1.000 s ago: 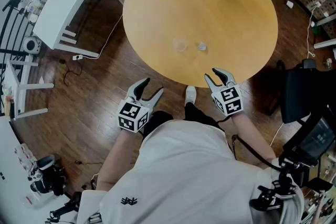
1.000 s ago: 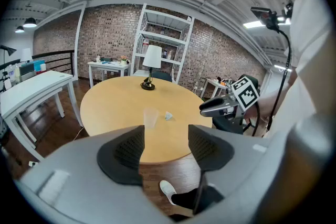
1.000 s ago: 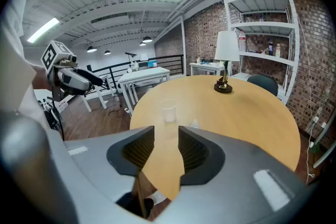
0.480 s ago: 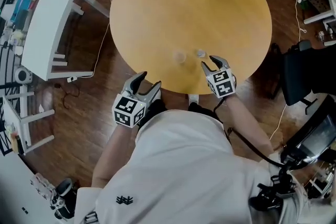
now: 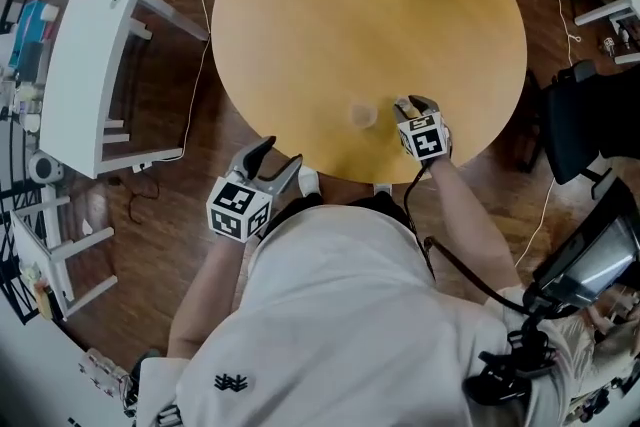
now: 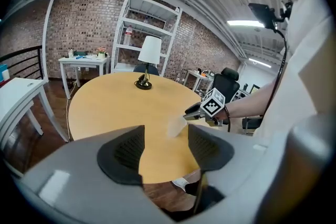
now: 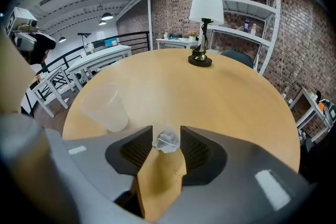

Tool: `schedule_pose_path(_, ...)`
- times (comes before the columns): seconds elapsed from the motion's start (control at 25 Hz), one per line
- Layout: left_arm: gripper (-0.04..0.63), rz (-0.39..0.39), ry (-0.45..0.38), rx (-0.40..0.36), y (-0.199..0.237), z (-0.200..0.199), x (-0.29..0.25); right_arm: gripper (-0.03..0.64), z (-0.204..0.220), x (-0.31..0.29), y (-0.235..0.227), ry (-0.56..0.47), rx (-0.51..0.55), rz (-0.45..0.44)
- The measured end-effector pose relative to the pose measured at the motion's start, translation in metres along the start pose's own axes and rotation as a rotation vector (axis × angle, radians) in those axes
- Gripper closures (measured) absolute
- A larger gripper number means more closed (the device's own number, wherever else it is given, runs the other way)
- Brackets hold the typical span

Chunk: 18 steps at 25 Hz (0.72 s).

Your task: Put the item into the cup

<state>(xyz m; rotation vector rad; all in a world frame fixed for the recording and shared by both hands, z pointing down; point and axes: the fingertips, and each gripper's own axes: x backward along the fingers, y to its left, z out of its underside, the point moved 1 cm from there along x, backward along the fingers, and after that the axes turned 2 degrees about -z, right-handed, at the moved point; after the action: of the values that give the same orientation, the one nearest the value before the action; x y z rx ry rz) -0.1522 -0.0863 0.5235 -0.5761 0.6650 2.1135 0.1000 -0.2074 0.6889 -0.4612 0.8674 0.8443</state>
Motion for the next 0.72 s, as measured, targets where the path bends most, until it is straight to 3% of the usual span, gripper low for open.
schedule_pose_path(0.16, 0.362, 0.002, 0.002, -0.005, 0.013, -0.001, -0.002, 0.451, 0.007, -0.020, -0.001, 0.047, -0.011, 0.007)
schedule_pose_path(0.32, 0.362, 0.009, -0.001, -0.008, 0.018, -0.004, 0.003, 0.554, 0.008, -0.018, -0.003, 0.053, -0.007, 0.060)
schedule_pose_path(0.72, 0.362, 0.028, -0.043, -0.005, 0.019, -0.012, -0.007, 0.571, 0.004, 0.003, -0.010, 0.042, -0.008, 0.053)
